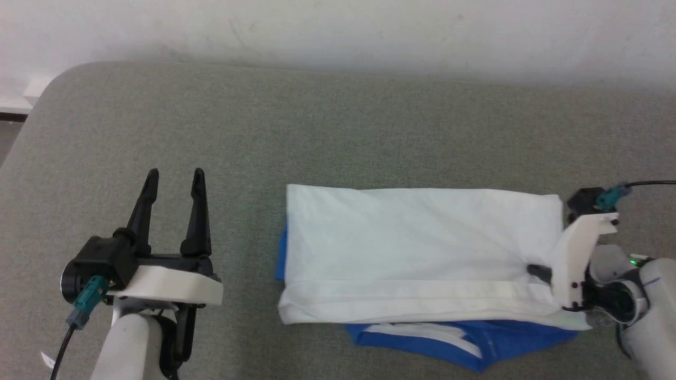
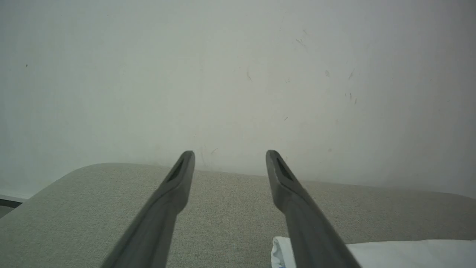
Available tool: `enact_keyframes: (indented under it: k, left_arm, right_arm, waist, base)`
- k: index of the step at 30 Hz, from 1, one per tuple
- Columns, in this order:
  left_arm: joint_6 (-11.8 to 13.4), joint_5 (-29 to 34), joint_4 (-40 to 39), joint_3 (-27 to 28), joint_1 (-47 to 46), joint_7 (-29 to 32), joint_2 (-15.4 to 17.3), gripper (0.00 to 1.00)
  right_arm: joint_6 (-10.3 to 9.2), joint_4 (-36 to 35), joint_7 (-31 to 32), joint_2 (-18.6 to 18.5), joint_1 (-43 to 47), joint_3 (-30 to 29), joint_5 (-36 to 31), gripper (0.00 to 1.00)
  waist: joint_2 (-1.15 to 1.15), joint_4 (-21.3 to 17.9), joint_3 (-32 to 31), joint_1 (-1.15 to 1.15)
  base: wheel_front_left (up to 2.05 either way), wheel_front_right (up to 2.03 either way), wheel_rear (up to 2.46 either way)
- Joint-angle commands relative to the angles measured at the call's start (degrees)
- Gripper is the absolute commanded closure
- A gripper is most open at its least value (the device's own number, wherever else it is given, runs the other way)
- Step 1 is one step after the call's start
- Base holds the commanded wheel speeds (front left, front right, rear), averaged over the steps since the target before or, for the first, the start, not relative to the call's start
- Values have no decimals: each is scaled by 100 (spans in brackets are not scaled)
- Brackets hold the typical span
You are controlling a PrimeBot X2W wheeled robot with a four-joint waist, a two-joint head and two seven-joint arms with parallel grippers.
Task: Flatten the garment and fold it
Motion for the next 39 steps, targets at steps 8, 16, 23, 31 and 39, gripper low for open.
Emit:
enact_keyframes:
  k: [8, 16, 23, 31, 39]
  left_arm:
    - [-155, 181, 96, 218, 272, -27, -153, 0]
    - [-243, 244, 154, 315, 419, -27, -262, 0]
    - [-294, 282, 107, 331, 463, -27, -321, 0]
    - [-392, 298, 112, 268, 357, -27, -343, 0]
    - [-453, 293, 157, 189, 248, -27, -392, 0]
  right_arm:
    - [-46, 99, 200, -493, 302, -521, -568, 100]
    - [-46, -1539, 658, -552, 415, -34, -359, 100]
    - [-46, -2570, 873, -349, 448, 385, -115, 100]
    - [-46, -2203, 614, 278, 55, 856, -226, 100]
    - [-46, -1226, 236, 638, -383, 1235, -416, 100]
  waist:
    - [0, -172, -254, 0]
    - [0, -182, -545, 0]
    - [0, -124, -605, 0]
    - [0, 134, -447, 0]
    - [0, 459, -227, 0]
  base:
    - [0, 0, 0]
    - [0, 0, 0]
    - [0, 0, 0]
    - [0, 0, 0]
    - [0, 0, 0]
